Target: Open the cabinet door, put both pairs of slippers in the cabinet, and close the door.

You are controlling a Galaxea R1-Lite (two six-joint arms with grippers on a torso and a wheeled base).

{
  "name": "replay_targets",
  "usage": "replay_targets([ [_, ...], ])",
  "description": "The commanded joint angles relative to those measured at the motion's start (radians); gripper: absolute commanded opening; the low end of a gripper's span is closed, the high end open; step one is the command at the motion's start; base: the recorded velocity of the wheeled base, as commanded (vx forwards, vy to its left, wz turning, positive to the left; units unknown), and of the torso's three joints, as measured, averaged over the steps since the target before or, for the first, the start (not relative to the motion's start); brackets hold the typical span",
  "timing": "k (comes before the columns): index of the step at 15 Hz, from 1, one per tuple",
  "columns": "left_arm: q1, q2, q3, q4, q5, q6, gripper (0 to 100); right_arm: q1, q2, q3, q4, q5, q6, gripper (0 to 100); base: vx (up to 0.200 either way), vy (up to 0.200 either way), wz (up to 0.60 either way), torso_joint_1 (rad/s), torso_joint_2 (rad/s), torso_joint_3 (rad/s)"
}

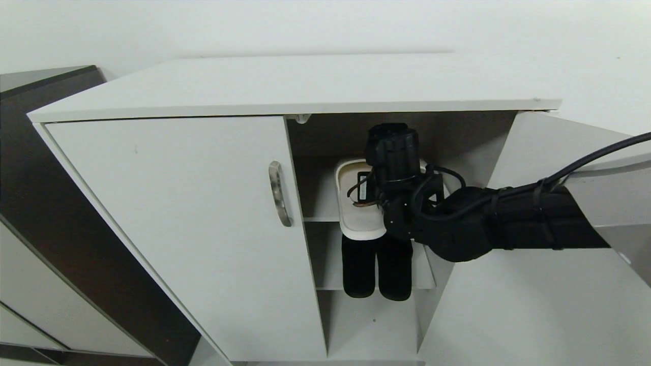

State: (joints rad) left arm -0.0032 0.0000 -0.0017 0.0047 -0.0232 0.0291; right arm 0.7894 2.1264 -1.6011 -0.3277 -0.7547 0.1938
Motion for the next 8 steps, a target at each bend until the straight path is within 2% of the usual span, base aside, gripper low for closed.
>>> replay_targets([
  [1, 0.0, 0.002, 0.0, 0.0, 0.0, 0.0, 0, -0.025, 0.066, -0.109, 0.041, 0.0, -0.001, 0, 0.0, 0.0, 0.0, 0.0, 0.0, 0.0],
  [8, 0.0, 0.002, 0.0, 0.0, 0.0, -0.002, 0, -0.068, 0.158, -0.206, 0.05, 0.011, 0.006, 0, 0.0, 0.0, 0.0, 0.0, 0.0, 0.0],
])
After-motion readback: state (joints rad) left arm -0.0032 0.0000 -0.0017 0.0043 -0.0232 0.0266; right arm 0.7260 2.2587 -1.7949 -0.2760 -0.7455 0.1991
